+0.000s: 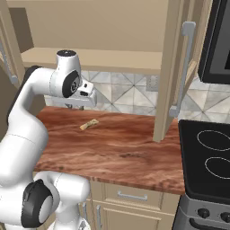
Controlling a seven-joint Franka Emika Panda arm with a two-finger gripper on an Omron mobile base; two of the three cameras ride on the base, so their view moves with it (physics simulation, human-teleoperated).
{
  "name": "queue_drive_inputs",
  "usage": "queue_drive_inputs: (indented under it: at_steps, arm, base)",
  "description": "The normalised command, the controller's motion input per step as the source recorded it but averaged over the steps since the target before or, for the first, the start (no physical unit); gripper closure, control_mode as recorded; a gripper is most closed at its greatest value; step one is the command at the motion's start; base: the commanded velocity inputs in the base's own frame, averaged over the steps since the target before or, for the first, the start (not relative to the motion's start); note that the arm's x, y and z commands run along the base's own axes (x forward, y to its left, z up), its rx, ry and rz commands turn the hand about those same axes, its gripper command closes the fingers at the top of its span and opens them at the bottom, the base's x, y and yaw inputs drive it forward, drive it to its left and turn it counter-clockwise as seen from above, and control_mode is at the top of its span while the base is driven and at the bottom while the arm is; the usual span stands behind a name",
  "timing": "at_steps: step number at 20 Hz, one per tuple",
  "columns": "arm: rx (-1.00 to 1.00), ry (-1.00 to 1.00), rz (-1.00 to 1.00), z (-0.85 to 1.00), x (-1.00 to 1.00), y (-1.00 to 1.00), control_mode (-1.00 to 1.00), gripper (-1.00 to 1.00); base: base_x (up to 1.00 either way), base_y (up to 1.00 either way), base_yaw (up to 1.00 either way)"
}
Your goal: Close all open cabinet doors.
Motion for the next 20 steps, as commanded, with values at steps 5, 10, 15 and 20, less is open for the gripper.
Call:
queue_drive_inputs:
  at_steps: [5, 10, 15, 20]
  arm:
    - [0.00, 0.00, 0.00, 0.00, -0.01, -0.02, 1.00, -1.00]
    - [0.00, 0.00, 0.00, 0.00, 0.00, 0.00, 1.00, -1.00]
    - [0.00, 0.00, 0.00, 0.00, 0.00, 0.00, 1.00, -1.00]
    - [0.00, 0.00, 0.00, 0.00, 0.00, 0.00, 1.00, -1.00]
  base:
    - [-0.12, -0.15, 0.00]
    - [-0.29, -0.31, 0.00]
    - [-0.22, -0.26, 0.00]
    - [-0.07, -0.26, 0.00]
